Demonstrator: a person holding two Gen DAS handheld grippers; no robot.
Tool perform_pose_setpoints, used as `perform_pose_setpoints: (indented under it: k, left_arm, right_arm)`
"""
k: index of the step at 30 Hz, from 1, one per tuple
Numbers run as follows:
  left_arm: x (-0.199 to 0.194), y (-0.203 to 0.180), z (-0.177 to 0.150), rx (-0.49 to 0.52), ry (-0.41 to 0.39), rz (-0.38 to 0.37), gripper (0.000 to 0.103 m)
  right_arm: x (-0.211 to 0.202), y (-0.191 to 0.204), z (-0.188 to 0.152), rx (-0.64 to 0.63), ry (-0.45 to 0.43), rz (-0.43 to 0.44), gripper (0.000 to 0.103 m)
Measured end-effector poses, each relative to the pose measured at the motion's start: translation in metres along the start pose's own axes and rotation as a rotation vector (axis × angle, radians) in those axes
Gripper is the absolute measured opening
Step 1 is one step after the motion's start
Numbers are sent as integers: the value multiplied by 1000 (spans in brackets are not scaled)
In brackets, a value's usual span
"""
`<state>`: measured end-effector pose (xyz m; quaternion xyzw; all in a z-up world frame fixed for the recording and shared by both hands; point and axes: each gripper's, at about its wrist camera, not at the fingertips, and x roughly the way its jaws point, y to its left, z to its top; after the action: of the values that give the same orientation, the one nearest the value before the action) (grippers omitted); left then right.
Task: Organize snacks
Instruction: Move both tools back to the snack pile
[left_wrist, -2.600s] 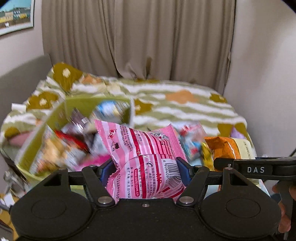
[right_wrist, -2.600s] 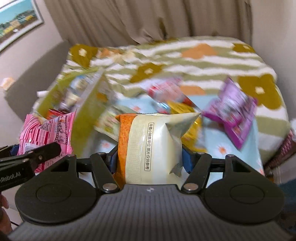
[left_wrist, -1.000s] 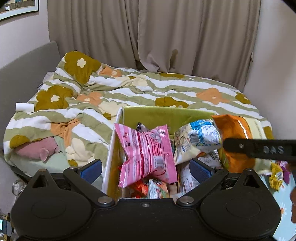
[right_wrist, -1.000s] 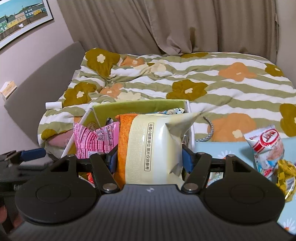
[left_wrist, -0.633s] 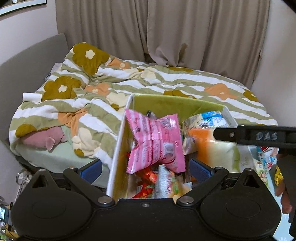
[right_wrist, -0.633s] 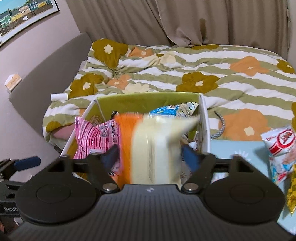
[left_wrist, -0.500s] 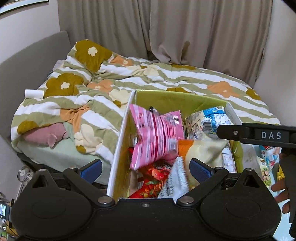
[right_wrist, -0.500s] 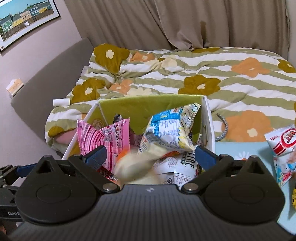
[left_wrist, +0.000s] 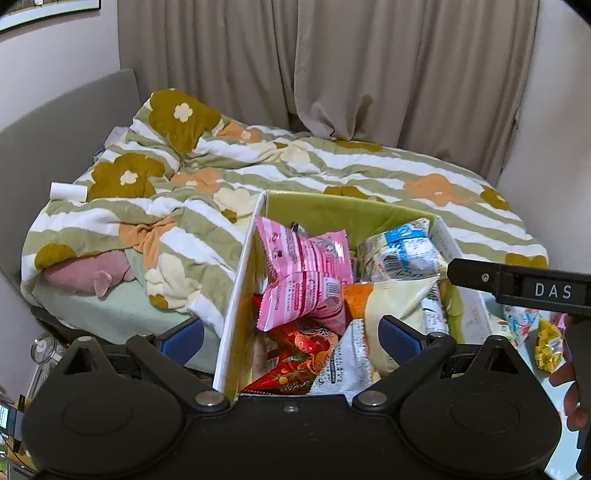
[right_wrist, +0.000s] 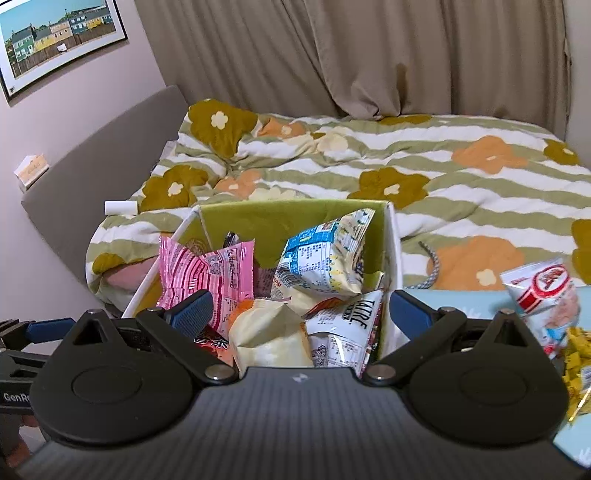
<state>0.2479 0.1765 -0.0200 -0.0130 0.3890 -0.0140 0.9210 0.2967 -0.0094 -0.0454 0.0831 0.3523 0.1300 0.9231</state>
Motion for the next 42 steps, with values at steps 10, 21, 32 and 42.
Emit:
perform_pose_setpoints:
  k: [10,21,32,42]
  left_arm:
    - [-32,-10,1,33,-70,-84,102]
    - [-36,-64,4,104,-91,-254,102]
    - [-22,-168,3,118,-69,-263,102]
    - [24,-289,-18,155,21,-285,102]
  right_arm:
    - [-44,0,-4,22,-34,-51,103]
    - [-105,-47,-22,125,-79,-212,103]
    - [-140,-164,-37,187,-93,-297,103]
    - [-128,-292,-49,255,-25,-306,103]
